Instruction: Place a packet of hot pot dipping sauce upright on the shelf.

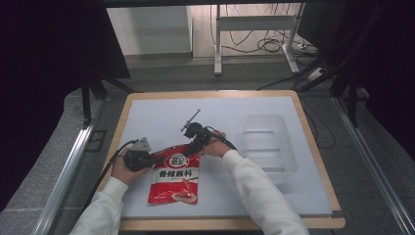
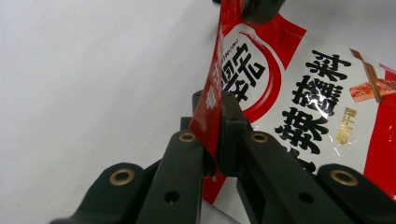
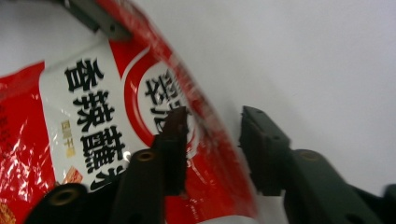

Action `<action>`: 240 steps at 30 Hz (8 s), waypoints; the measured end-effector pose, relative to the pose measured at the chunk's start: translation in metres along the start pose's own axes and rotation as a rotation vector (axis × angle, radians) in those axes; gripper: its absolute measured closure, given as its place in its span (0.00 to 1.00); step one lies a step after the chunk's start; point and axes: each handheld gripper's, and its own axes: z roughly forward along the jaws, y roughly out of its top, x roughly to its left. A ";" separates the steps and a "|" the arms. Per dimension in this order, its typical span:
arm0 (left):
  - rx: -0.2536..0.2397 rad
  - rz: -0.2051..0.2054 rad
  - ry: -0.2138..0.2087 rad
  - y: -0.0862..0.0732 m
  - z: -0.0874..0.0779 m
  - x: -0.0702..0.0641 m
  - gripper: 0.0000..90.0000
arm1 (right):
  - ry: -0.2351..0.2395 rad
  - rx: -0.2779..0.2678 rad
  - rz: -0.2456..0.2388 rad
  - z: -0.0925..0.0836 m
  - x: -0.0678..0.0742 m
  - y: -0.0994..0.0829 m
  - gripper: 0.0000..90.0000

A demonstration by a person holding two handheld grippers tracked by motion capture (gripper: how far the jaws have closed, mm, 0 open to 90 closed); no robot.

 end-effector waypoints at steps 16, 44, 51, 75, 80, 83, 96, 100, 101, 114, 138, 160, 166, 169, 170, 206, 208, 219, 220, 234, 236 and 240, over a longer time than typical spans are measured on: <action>-0.049 -0.064 0.081 -0.005 -0.007 0.004 0.68 | 0.057 -0.001 -0.065 -0.006 0.009 -0.001 0.98; -0.102 -0.185 0.147 -0.028 -0.036 0.007 0.40 | 0.069 -0.162 -0.077 -0.084 0.048 -0.005 0.98; -0.091 -0.186 0.147 -0.029 -0.035 0.008 0.40 | 0.092 -0.193 -0.089 -0.098 0.057 -0.004 0.98; -0.072 -0.173 0.126 -0.029 -0.029 0.005 0.39 | 0.105 -0.296 -0.161 -0.157 0.077 -0.001 0.98; -0.069 -0.173 0.124 -0.029 -0.028 0.005 0.39 | 0.061 -0.314 -0.148 -0.179 0.070 -0.008 0.98; -0.069 -0.173 0.124 -0.029 -0.027 0.004 0.39 | 0.046 -0.329 -0.137 -0.192 0.069 -0.016 0.98; -0.049 -0.166 0.120 -0.029 -0.024 0.004 0.38 | -0.047 -0.341 -0.110 -0.233 0.058 -0.039 0.99; -0.046 -0.168 0.119 -0.029 -0.023 0.004 0.39 | -0.077 -0.345 -0.099 -0.249 0.049 -0.049 0.99; -0.046 -0.168 0.119 -0.029 -0.023 0.004 0.39 | -0.077 -0.345 -0.099 -0.249 0.049 -0.049 0.99; -0.042 -0.169 0.112 -0.027 -0.021 0.002 0.39 | -0.150 -0.375 -0.060 -0.283 0.032 -0.074 0.99; -0.031 -0.162 0.113 -0.026 -0.018 0.003 0.39 | -0.198 -0.398 0.011 -0.313 0.005 -0.121 0.99; -0.028 -0.167 0.125 -0.026 -0.019 0.000 0.39 | -0.207 -0.404 0.033 -0.329 -0.012 -0.152 0.98; -0.025 -0.167 0.130 -0.027 -0.019 0.000 0.39 | -0.205 -0.399 0.036 -0.326 -0.018 -0.154 0.98; -0.021 -0.164 0.132 -0.027 -0.018 0.000 0.39 | -0.197 -0.399 0.037 -0.322 -0.022 -0.155 0.98; -0.023 -0.165 0.134 -0.027 -0.018 0.000 0.39 | -0.195 -0.397 0.037 -0.319 -0.025 -0.156 0.98; -0.033 -0.160 0.131 -0.024 -0.019 0.000 0.39 | -0.364 -0.441 0.125 -0.293 -0.024 -0.173 0.56; -0.031 -0.159 0.130 -0.024 -0.018 0.000 0.39 | -0.409 -0.460 0.129 -0.295 -0.017 -0.168 0.47; -0.034 -0.152 0.124 -0.023 -0.019 -0.002 0.39 | -0.458 -0.553 0.107 -0.300 0.025 -0.133 0.35; -0.033 -0.152 0.123 -0.023 -0.019 -0.002 0.39 | -0.437 -0.556 0.099 -0.295 0.033 -0.124 0.34; -0.041 -0.149 0.120 -0.024 -0.022 -0.003 0.39 | -0.269 -0.566 0.061 -0.233 0.078 -0.086 0.32; -0.044 -0.148 0.118 -0.024 -0.022 -0.004 0.39 | -0.249 -0.558 0.061 -0.222 0.082 -0.085 0.31; -0.045 -0.151 0.117 -0.024 -0.022 -0.004 0.39 | -0.231 -0.533 0.046 -0.194 0.088 -0.084 0.30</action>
